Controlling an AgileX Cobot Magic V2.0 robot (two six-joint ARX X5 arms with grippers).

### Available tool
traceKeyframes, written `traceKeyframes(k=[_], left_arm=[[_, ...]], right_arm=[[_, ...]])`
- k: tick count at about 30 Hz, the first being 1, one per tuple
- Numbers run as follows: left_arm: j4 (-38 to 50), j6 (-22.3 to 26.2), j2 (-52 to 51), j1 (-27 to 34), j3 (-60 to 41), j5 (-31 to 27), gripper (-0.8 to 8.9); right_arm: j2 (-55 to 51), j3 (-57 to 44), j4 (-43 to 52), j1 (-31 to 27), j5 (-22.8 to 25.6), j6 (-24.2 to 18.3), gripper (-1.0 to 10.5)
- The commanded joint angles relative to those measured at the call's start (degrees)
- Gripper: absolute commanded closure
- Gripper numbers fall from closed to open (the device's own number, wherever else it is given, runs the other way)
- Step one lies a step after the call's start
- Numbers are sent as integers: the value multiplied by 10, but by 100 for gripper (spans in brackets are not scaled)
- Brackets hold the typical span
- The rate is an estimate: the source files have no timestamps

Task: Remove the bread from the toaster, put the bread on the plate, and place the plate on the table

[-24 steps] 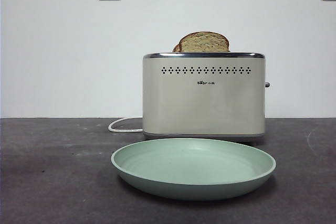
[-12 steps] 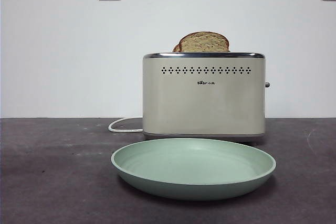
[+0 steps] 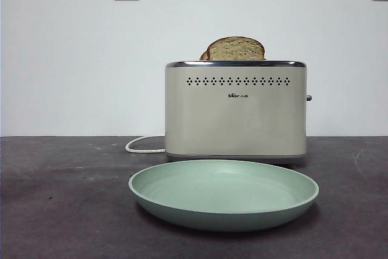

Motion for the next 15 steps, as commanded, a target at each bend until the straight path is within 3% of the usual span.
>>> traceKeyframes(k=[1,9,15], left_arm=[[42,10,35,-11,0,11,196],[234,21,180,-82,0,14,196],[393,24,315,-153,1,-29,196]], right_arm=[[5,3,2,1,-1,-3,318],[28,3,2,1,-1,-4,318],[43,3,2,1,-1,-4,318]])
